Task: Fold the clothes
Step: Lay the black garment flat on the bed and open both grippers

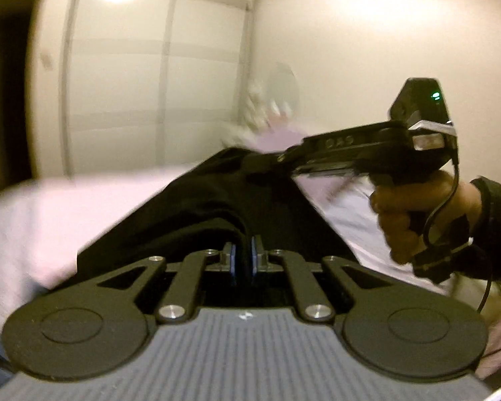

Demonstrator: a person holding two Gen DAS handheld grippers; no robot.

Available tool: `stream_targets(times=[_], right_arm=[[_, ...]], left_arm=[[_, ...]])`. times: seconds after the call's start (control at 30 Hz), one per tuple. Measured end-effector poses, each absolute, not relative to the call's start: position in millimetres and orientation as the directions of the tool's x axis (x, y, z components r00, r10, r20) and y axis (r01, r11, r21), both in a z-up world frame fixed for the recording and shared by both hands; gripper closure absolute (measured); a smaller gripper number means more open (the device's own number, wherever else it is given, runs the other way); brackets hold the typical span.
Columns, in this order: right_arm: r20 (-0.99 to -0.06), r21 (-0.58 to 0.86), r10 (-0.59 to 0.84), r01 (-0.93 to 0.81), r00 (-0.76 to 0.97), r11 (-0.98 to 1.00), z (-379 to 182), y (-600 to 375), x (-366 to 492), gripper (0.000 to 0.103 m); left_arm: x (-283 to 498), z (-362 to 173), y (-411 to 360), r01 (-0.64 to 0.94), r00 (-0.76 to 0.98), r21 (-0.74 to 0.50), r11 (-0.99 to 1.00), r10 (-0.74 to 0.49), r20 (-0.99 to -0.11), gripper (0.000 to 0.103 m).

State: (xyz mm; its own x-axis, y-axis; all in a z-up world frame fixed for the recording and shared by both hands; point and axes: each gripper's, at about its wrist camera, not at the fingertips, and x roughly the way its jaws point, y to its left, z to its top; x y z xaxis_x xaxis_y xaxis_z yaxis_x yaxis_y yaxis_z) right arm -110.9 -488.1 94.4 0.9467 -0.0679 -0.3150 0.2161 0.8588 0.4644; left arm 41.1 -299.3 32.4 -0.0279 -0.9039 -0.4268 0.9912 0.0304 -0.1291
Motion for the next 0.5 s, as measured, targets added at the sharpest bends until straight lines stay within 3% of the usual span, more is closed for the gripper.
stream_targets(times=[0.07,0.2,0.27,0.33,0.4,0.47,0.5], right_arm=[[-0.422,0.447,-0.146,0.345,0.895,0.825,62,-523,-168,0.096],[-0.651,0.416,-0.212,0.576,0.729,0.704,-17,-577,-254,0.091],[-0.747,0.371,-0.207,0.656,0.631,0.658,-45,-591,-284,0.076],[-0.785,0.321,-0.232,0.697,0.574,0.641,-67,-595,-315,0.074],[-0.800,0.322,-0.239,0.730,0.550,0.602,-83,-593,-337,0.061],[-0.801,0.338,-0.235,0.739,0.551,0.583,-90,-591,-354,0.037],[-0.804,0.336,-0.224,0.731,0.551,0.594,-99,-596,-352,0.035]], left_arm=[[5,-7,-338,0.980,-0.092,-0.199,0.015,-0.852,-0.516,0.087],[-43,-84,-395,0.965,-0.172,-0.262,0.023,-0.697,-0.696,0.083],[-64,-110,-406,0.961,-0.199,-0.275,0.026,-0.627,-0.753,0.072],[-72,-128,-408,0.960,-0.205,-0.278,0.035,-0.591,-0.781,0.065],[-87,-138,-409,0.959,-0.207,-0.281,0.048,-0.557,-0.804,0.053],[-90,-160,-413,0.957,-0.208,-0.282,0.063,-0.527,-0.824,0.039],[-91,-170,-417,0.958,-0.204,-0.279,0.072,-0.514,-0.833,0.036]])
